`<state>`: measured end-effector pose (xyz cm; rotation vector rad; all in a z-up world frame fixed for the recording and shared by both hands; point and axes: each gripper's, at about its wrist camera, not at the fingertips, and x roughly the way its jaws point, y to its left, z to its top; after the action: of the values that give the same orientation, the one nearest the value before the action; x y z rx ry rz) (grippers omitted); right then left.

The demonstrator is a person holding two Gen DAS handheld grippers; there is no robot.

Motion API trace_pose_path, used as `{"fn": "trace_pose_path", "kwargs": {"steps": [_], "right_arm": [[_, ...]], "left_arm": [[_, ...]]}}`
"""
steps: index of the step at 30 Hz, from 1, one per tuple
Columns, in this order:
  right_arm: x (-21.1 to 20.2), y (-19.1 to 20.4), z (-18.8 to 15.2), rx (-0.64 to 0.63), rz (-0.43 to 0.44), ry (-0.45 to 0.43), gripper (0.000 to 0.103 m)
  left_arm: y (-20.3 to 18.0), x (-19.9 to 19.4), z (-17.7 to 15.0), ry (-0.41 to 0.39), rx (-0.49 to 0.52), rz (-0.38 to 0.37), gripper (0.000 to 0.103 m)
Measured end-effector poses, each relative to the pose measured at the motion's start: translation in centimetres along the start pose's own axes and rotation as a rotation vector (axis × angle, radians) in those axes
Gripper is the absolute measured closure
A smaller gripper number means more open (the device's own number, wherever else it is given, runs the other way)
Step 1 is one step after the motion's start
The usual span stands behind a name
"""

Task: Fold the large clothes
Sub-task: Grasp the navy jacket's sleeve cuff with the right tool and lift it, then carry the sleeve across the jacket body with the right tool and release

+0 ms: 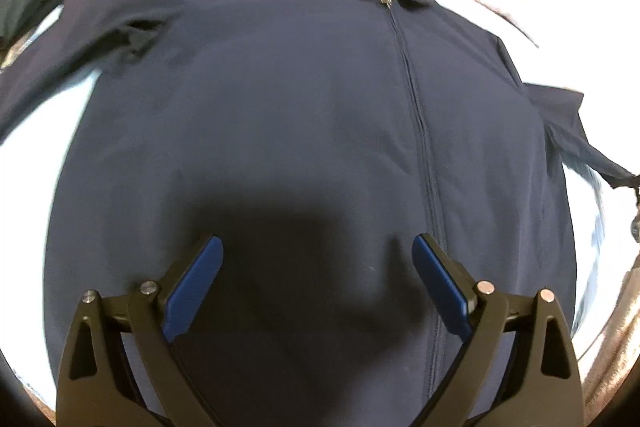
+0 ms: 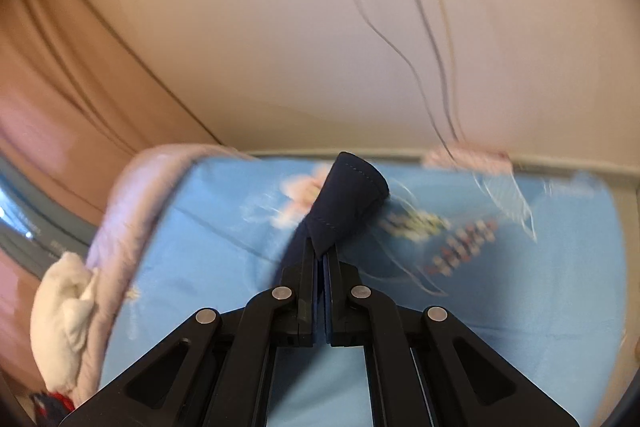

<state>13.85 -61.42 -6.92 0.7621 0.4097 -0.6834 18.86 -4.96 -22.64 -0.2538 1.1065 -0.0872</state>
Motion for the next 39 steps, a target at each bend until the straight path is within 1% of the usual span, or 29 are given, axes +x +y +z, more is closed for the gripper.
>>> {"fn": "trace_pose_path", "kwargs": {"steps": [2, 5, 8, 9, 11, 13, 17, 20, 25, 29, 34, 39], "right_arm": [[-2.1, 2.2, 0.7, -0.056, 0.026, -0.044, 0.101], [-6.4, 7.4, 1.7, -0.175, 0.089, -0.127, 0.101], [-9.5, 11.1, 1.7, -0.240, 0.155, -0.170, 0.101], [-10.9, 12.9, 1.6, -0.267, 0.194, -0.182, 0.101], [-11.9, 15.6, 0.8, -0.305, 0.229, -0.198, 0.101], [-14.0, 18.4, -0.1, -0.362, 0.272, -0.222, 0.101], [-16.0, 21.8, -2.4, -0.436, 0.304, -0.253, 0.101], [-17.0, 24.2, -4.3, -0.475, 0.349, -0.238, 0.101], [-18.7, 26.8, -6.9, -0.543, 0.409, -0.221, 0.101], [-19.8, 28.5, -9.2, -0.600, 0.462, -0.192, 0.101], [-20.9, 30.9, -12.5, -0.665, 0.536, -0.142, 0.101], [-21.2, 32.8, -16.7, -0.748, 0.606, -0.066, 0.101]], "left_arm": [[0.8, -1.1, 0.5, -0.031, -0.014, 0.016, 0.008], [1.8, -2.8, 0.9, -0.069, -0.037, 0.020, 0.008], [2.8, -4.7, 1.5, -0.109, -0.047, 0.038, 0.008], [3.1, -5.4, 1.7, -0.124, -0.048, 0.042, 0.008], [3.6, -6.6, 1.8, -0.160, -0.053, 0.044, 0.007], [4.3, -7.9, 1.9, -0.191, -0.059, 0.040, 0.007], [5.6, -9.8, 2.3, -0.242, -0.075, 0.042, 0.007], [6.8, -11.1, 2.3, -0.265, -0.090, 0.045, 0.007], [8.0, -12.8, 2.5, -0.302, -0.108, 0.049, 0.007], [8.6, -13.7, 2.6, -0.321, -0.126, 0.039, 0.007], [9.2, -14.5, 2.5, -0.345, -0.149, 0.045, 0.007], [10.1, -15.2, 2.0, -0.356, -0.162, 0.047, 0.007]]}}
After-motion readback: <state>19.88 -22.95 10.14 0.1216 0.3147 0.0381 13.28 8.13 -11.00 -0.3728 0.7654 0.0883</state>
